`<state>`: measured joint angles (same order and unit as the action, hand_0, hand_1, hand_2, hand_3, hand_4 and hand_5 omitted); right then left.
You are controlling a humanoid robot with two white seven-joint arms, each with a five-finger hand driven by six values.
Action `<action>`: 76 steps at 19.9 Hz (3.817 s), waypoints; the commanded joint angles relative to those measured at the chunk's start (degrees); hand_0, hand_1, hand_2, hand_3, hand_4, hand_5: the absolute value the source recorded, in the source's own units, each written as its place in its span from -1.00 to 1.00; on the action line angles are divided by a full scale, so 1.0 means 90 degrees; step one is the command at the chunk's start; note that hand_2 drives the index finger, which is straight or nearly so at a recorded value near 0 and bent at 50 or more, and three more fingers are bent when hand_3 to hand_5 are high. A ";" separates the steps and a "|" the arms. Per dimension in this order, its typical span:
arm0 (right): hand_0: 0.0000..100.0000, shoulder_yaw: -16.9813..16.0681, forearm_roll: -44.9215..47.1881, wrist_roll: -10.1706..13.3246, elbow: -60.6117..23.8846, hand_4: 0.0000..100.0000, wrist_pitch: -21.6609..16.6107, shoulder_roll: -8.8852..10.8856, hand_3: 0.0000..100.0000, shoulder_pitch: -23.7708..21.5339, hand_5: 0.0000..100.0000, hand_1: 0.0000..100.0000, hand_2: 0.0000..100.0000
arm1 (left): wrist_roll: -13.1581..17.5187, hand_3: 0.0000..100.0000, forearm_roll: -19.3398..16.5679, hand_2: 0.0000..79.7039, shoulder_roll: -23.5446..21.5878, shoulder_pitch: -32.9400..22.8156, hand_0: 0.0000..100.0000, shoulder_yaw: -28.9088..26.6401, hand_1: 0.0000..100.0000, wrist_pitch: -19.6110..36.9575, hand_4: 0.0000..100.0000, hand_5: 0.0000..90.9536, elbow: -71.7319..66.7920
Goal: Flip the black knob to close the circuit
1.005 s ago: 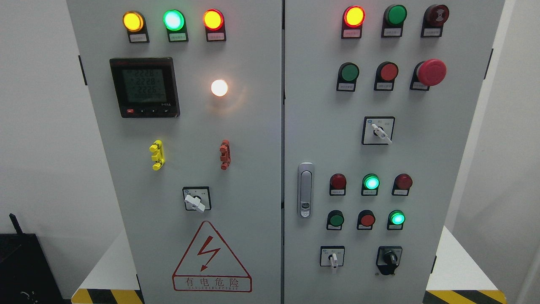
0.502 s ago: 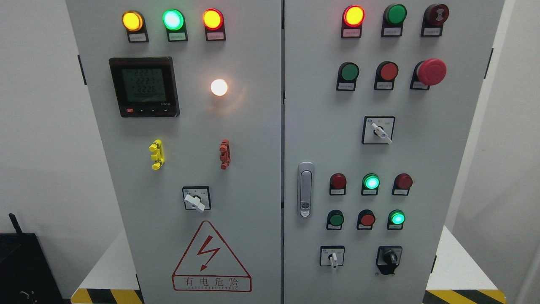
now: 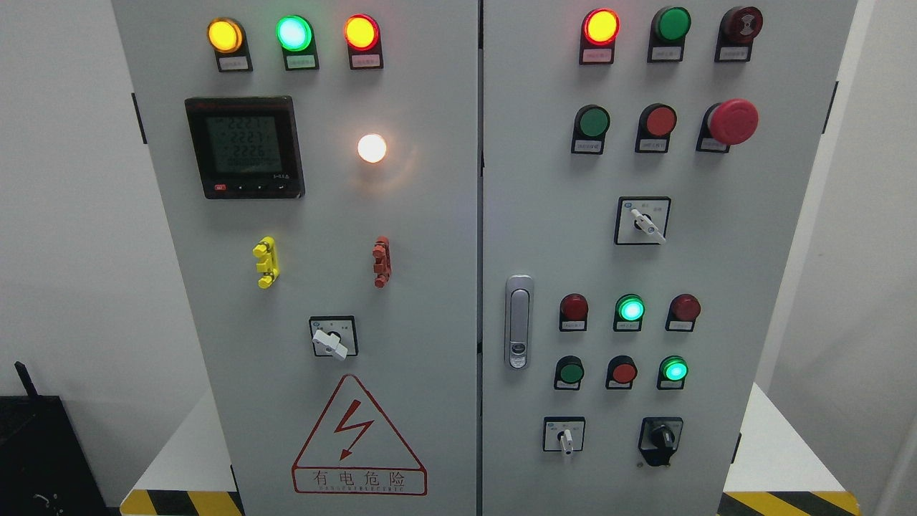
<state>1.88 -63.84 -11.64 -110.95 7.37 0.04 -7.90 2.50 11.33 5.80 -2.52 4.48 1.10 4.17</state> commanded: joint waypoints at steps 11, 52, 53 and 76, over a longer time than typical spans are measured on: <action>-1.00 0.0133 -0.0651 -0.0045 -0.0066 0.76 0.0655 0.0249 1.00 0.1190 0.77 -0.93 0.84 | -0.0005 -1.00 0.0001 -1.00 0.0000 -0.0004 -0.76 0.0000 0.11 -0.0005 -1.00 -1.00 -0.0004; -1.00 -0.0150 -0.0534 0.0483 0.1780 0.76 0.0812 0.0669 1.00 0.2109 0.79 -0.89 0.84 | -0.0005 -1.00 -0.0018 -1.00 0.0000 0.0006 -0.76 0.0000 0.11 -0.0005 -1.00 -1.00 0.0006; -1.00 -0.0150 -0.0534 0.0483 0.1780 0.76 0.0812 0.0669 1.00 0.2109 0.79 -0.89 0.84 | -0.0005 -1.00 0.0001 -1.00 0.0000 0.0006 -0.76 0.0000 0.11 -0.0005 -1.00 -1.00 0.0006; -1.00 -0.0052 -0.0524 0.0463 0.1800 0.76 0.1017 0.0474 1.00 0.2401 0.81 -0.88 0.84 | -0.0005 -1.00 0.0001 -1.00 0.0000 -0.0004 -0.76 0.0000 0.11 -0.0005 -1.00 -1.00 0.0006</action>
<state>0.03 -68.56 -7.37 -95.15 16.45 5.54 12.70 2.51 11.33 5.80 -2.50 4.48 1.10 4.18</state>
